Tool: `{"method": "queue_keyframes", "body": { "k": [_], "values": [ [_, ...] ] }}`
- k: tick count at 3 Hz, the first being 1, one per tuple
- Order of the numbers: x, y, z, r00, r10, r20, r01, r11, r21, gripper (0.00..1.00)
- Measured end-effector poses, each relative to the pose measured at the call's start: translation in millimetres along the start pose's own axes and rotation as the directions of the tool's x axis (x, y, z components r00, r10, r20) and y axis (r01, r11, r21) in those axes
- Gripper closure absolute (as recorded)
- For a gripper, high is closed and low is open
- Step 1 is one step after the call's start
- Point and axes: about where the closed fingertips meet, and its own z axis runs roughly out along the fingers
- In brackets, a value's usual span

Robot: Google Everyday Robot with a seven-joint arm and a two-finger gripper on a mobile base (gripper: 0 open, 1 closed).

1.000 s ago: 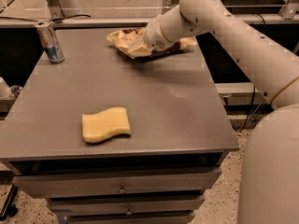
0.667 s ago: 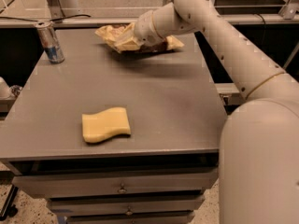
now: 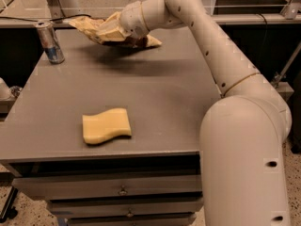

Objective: Move brown chip bag near redbull can

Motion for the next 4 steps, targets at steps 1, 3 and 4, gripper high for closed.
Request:
{"method": "queue_keyframes", "body": {
  "k": [1, 3, 4],
  "values": [
    [-8.3, 21.5, 8.2, 1.000, 0.018, 0.004, -0.017, 0.9977, -0.065, 1.00],
    [3.8, 76.8, 31.0, 0.995, 0.091, -0.028, -0.095, 0.9782, -0.185, 1.00],
    [15.6, 90.5, 39.8, 0.992, 0.112, -0.051, -0.120, 0.9703, -0.210, 1.00]
  ]
}}
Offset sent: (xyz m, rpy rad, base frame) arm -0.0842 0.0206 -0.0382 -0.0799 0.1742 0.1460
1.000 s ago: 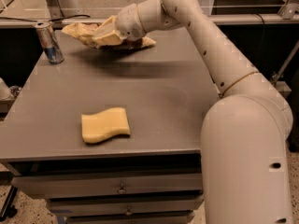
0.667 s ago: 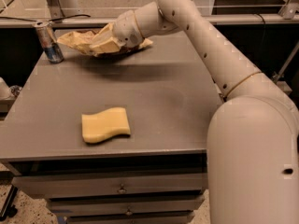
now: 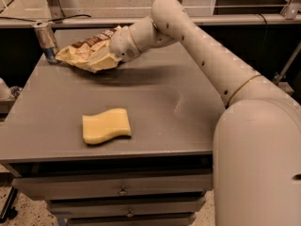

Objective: Move brown chip bag near redbull can

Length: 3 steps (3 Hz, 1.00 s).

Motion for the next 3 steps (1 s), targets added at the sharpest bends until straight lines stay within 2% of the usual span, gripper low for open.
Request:
{"method": "queue_keyframes", "body": {
  "k": [1, 3],
  "values": [
    [10.6, 4.1, 6.0, 0.999, 0.023, -0.025, -0.023, 0.9996, -0.016, 0.84],
    [17.5, 3.5, 4.5, 0.998, 0.036, -0.059, -0.038, 0.9990, -0.024, 0.36]
  ]
}}
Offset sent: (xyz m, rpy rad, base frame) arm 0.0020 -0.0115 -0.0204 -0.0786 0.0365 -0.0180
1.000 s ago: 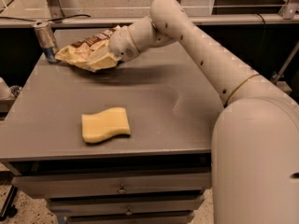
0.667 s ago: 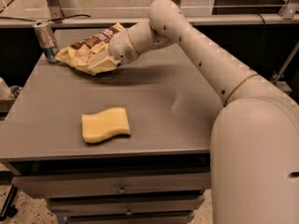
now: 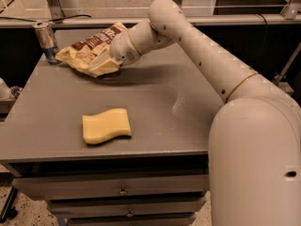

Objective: Move brown chip bag near redbull can

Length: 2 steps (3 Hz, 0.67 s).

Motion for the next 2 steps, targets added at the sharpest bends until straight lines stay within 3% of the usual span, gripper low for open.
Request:
{"method": "queue_keyframes", "body": {
  "k": [1, 2],
  "values": [
    [0.0, -2.5, -3.2, 1.000, -0.002, -0.010, 0.002, 1.0000, 0.001, 0.13],
    [0.0, -5.0, -7.9, 1.000, -0.002, -0.019, 0.002, 1.0000, 0.005, 0.00]
  ]
}}
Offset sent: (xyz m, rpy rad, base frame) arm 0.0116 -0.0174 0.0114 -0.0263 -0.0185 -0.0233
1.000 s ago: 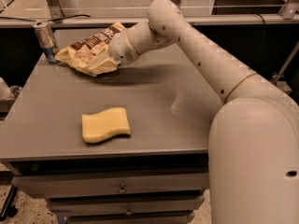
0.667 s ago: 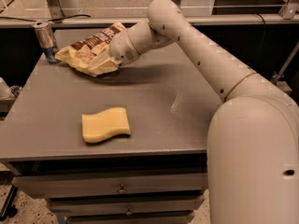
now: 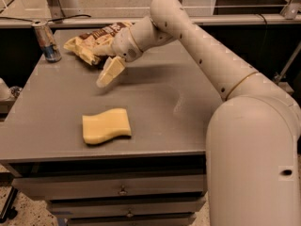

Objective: Move brown chip bag near redbull can

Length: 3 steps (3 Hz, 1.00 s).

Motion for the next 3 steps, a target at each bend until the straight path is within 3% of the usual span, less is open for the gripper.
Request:
{"method": "queue_keyframes", "body": {
  "k": [1, 2, 3],
  "values": [
    [-0.1, -0.4, -0.9, 1.000, 0.000, -0.001, 0.000, 1.0000, 0.001, 0.00],
    [11.4, 8.5, -47.2, 0.998, 0.055, -0.037, -0.052, 0.9953, 0.082, 0.00],
    [27.1, 30.8, -143.4, 0.982, 0.146, -0.115, -0.117, 0.9661, 0.230, 0.00]
  ]
}}
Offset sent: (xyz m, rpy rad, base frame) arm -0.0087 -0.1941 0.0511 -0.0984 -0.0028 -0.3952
